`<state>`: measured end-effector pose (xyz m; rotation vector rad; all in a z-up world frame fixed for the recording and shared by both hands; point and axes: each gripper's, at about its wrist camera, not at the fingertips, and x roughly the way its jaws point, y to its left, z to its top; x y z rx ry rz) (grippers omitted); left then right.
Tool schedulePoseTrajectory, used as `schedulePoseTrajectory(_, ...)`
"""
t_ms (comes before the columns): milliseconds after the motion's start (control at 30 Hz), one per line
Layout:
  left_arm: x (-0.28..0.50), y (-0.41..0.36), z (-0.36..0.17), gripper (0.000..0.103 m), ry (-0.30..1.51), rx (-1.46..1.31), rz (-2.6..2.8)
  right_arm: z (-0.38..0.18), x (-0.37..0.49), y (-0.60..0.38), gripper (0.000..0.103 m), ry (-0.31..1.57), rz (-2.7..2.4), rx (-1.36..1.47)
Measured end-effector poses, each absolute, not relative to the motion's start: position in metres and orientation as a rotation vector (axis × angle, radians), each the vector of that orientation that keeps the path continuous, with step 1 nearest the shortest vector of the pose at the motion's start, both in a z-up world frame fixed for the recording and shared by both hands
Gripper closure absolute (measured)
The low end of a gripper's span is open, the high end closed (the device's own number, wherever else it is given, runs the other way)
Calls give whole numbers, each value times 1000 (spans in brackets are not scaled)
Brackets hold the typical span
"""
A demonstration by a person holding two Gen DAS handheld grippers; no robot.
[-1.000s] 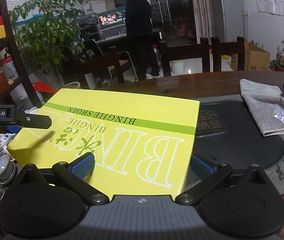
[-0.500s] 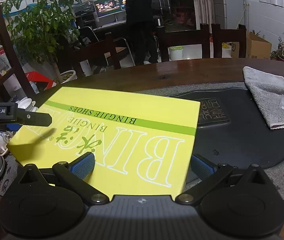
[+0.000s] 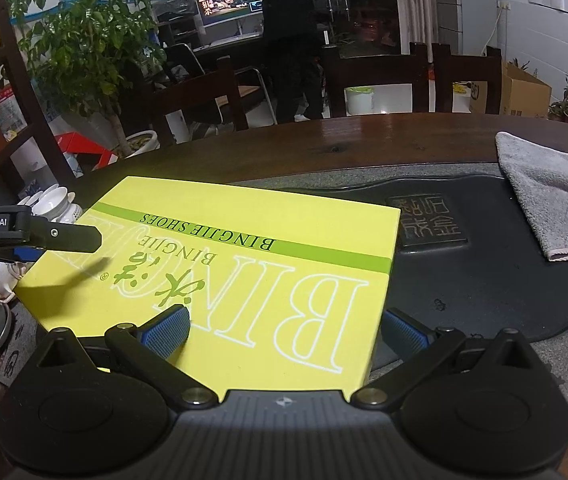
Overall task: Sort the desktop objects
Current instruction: 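Press the yellow lid down over the box rim with both tools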
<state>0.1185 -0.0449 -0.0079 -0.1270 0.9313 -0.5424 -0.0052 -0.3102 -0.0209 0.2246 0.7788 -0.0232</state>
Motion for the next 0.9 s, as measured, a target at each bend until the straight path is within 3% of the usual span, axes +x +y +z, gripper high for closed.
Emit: schedulePoseTrajectory(900,119,-41,-23,1,981,-136,-530,-30,4,-306,0,813,-18,182)
